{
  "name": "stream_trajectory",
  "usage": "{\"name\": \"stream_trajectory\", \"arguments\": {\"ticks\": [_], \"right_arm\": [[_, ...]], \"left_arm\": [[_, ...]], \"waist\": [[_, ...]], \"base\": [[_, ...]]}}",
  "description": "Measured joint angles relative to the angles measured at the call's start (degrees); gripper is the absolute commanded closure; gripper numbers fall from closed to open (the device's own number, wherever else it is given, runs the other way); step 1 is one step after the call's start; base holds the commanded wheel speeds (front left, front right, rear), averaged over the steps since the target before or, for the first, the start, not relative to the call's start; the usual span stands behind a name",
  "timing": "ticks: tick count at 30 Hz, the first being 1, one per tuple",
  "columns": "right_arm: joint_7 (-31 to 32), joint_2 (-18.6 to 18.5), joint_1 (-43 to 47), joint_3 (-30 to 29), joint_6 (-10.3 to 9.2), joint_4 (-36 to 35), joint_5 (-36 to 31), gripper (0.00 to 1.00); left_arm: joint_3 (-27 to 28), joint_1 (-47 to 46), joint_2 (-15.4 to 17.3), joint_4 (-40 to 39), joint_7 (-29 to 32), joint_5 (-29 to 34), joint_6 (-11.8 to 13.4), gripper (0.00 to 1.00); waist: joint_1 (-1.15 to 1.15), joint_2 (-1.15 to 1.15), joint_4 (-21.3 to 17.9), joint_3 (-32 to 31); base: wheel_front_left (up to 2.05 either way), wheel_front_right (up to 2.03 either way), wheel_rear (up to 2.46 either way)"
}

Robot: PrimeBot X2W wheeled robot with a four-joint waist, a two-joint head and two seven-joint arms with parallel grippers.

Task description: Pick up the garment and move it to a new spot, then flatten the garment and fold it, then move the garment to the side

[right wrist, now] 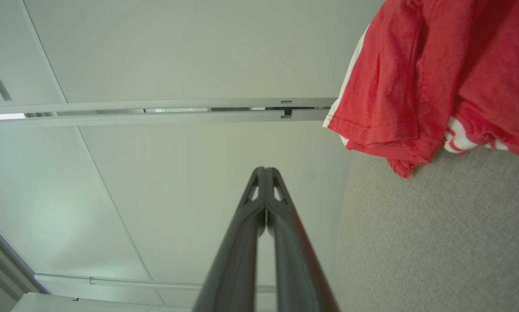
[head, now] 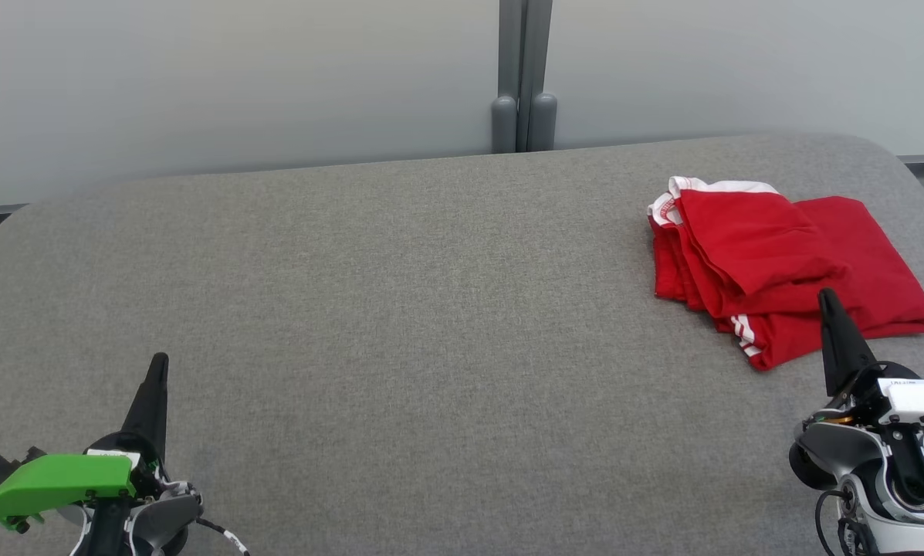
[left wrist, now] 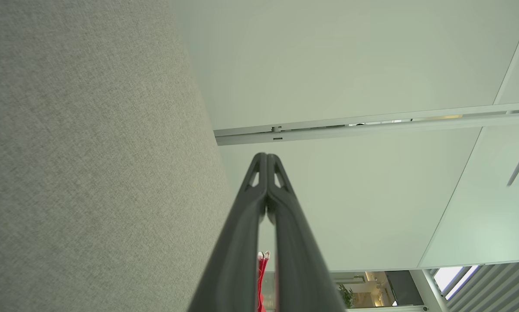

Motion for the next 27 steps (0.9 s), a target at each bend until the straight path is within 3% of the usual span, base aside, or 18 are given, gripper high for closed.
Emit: {"name": "stream_trajectory", "arguments": {"ticks": [27], "right_arm": [[0.0,0.0,0.0,0.1,0.0,-0.2,0.0,1.0]], "left_arm": [[0.0,0.0,0.0,0.0,0.0,0.0,0.0,1.0]], "waist": [[0.0,0.0,0.0,0.0]], "base": [[0.0,0.0,0.0]]}}
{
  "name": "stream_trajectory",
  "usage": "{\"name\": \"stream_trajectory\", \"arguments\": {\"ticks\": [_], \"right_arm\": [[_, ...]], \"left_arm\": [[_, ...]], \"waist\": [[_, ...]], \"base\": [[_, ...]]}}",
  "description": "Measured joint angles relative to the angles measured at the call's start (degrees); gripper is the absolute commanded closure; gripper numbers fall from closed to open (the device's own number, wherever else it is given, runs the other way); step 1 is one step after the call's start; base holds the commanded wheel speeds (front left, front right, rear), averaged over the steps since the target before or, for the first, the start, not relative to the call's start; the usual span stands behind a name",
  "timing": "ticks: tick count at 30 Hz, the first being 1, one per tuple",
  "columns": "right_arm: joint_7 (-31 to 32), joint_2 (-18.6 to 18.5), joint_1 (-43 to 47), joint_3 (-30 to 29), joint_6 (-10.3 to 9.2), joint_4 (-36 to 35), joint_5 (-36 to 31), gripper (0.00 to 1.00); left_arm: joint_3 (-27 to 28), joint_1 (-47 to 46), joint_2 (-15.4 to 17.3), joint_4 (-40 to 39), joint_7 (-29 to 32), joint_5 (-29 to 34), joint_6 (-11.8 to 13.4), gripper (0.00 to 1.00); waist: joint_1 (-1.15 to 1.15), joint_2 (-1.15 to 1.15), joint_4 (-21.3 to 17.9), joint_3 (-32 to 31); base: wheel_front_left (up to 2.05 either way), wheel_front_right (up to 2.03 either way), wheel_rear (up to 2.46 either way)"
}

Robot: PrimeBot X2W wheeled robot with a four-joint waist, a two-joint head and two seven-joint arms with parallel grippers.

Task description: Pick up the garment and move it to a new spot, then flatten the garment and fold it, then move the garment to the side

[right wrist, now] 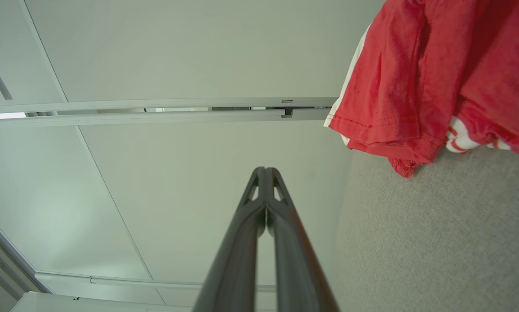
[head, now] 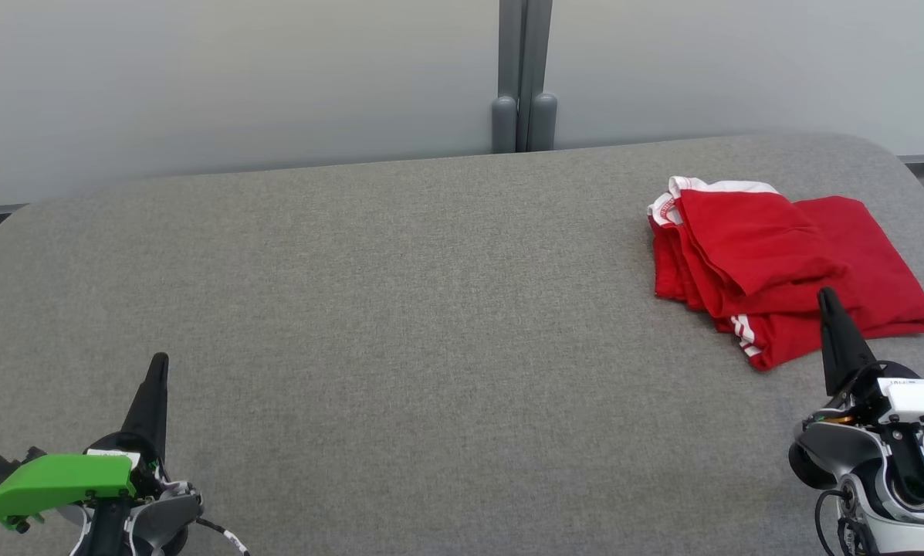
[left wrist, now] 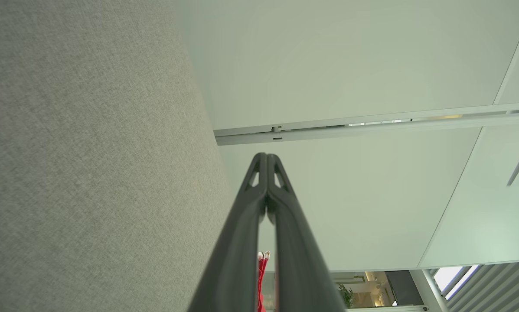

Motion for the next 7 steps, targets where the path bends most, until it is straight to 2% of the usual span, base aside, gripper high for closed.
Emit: {"name": "stream_trajectory", "arguments": {"ticks": [7], "right_arm": [[0.0,0.0,0.0,0.0,0.0,0.0,0.0,1.0]], "left_arm": [[0.0,0.0,0.0,0.0,0.0,0.0,0.0,1.0]], "waist": [[0.0,0.0,0.0,0.0]], "base": [[0.0,0.0,0.0]]}}
